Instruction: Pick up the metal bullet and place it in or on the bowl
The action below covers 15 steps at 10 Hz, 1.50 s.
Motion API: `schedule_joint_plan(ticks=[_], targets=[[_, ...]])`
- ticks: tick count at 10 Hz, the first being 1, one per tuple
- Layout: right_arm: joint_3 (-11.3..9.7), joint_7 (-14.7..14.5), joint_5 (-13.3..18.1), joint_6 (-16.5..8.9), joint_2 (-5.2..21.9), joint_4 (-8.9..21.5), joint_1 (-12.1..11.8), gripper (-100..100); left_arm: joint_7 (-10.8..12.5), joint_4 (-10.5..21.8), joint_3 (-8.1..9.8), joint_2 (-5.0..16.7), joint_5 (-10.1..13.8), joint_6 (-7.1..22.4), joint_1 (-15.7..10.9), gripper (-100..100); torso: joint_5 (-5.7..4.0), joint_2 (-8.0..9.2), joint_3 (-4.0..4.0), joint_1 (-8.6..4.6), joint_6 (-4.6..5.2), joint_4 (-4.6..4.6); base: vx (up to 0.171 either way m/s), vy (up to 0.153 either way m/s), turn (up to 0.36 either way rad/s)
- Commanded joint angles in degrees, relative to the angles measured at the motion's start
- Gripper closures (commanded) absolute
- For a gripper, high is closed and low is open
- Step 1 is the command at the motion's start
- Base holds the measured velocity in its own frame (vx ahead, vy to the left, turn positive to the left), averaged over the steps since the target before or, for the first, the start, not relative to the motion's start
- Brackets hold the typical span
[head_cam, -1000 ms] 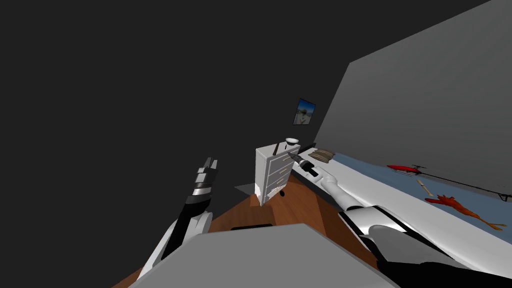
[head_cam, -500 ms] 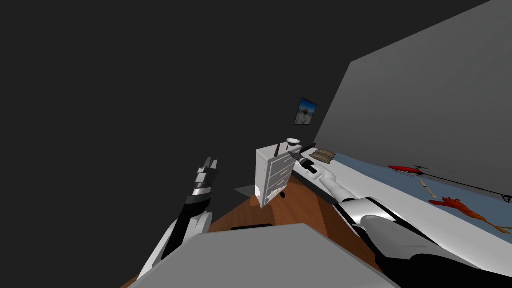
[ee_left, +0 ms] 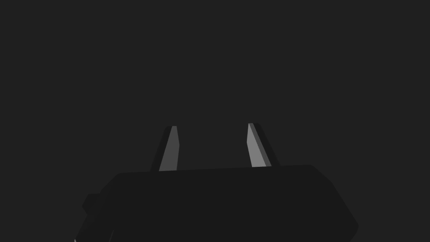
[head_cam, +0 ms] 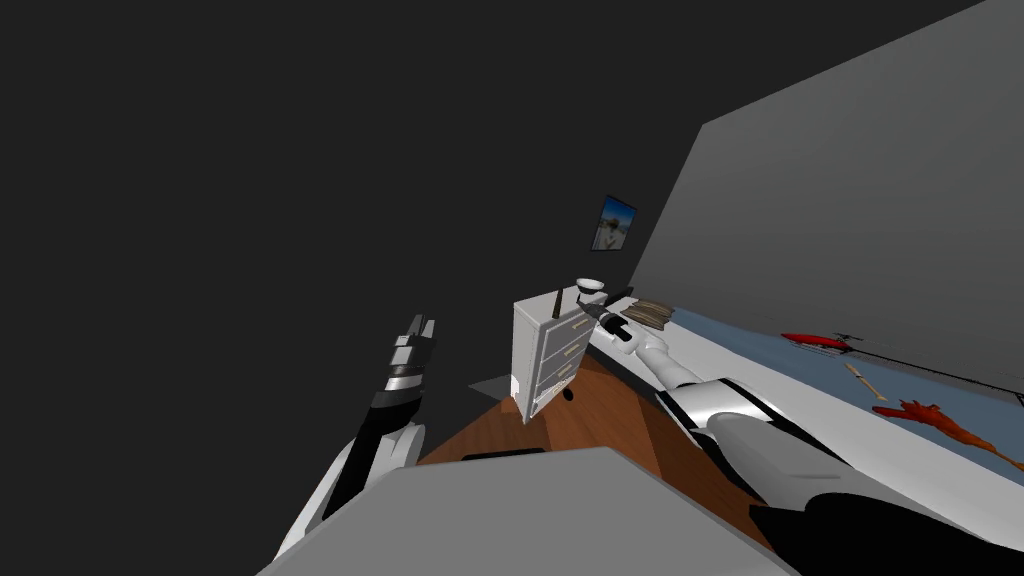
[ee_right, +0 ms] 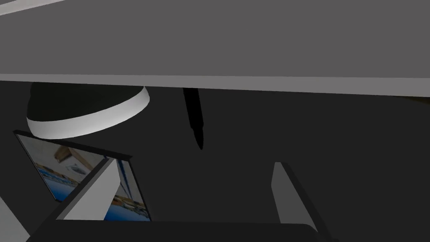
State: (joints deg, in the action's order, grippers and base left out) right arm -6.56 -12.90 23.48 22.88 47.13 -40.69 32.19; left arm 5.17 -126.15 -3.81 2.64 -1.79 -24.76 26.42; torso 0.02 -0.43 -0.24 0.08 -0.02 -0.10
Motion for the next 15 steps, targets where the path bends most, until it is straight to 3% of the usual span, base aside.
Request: schedule_joint_plan(ticks=[1,4,6,7,8,11,12,13,15], targets=[[-0.58,-1.93,0.86,0.30,0.11,2.86,2.23,-100,0.00,0.00,0.00,0.00,0.00,0.00,0.00,0,0.00,0.00,0.00,0.00,0.00,0.00,0.111,0.031,-0.011],[-1.51,-4.58,2.12,0.39,0.42,7.11,5.09,-100,0.00,0.00,0.00,0.00,0.00,0.00,0.00,0,0.02,-0.02,-0.01,0.10,-0.01,-0.01,0.094,0.037,-0.005],[-1.54,-4.68,2.18,0.44,0.48,7.46,5.28,-100,0.00,0.00,0.00,0.00,0.00,0.00,0.00,0,0.01,0.06,0.03,0.07,0.00,0.00,0.056,0.022,0.001],[-1.55,-4.89,2.21,0.56,0.47,7.69,5.41,0,0.00,0.00,0.00,0.00,0.00,0.00,-0.01,0,0.00,0.20,0.10,0.01,0.01,0.03,0.007,0.003,0.001],[-1.25,-5.72,0.91,-0.78,1.00,7.44,4.99,-100,0.00,0.00,0.00,0.00,0.00,0.00,-0.01,0,-0.02,0.31,0.17,-0.04,0.01,0.06,-0.022,-0.026,0.240],[-0.54,-7.73,-2.12,-3.90,2.24,6.91,4.03,-100,0.00,0.00,0.00,0.01,0.00,0.00,-0.03,0,-0.08,0.54,0.30,-0.32,-0.03,0.11,-0.046,-0.077,0.277],[-0.71,-7.21,-1.47,-2.91,2.03,7.65,4.57,-100,0.00,0.00,0.00,0.01,0.00,0.00,-0.02,0,-0.08,0.55,0.31,-0.36,0.00,0.12,-0.022,-0.041,0.052],[-0.67,-7.46,-1.57,-2.93,2.04,7.85,4.65,100,0.00,0.00,0.01,0.01,0.00,0.00,-0.01,0,-0.07,0.48,0.28,-0.25,0.06,0.11,-0.003,-0.007,-0.009],[-0.66,-7.46,-1.55,-2.96,2.10,7.84,4.63,100,0.00,0.00,0.00,0.00,0.00,0.00,-0.01,0,-0.05,0.40,0.22,-0.06,-0.01,0.07,0.000,-0.003,-0.005]])
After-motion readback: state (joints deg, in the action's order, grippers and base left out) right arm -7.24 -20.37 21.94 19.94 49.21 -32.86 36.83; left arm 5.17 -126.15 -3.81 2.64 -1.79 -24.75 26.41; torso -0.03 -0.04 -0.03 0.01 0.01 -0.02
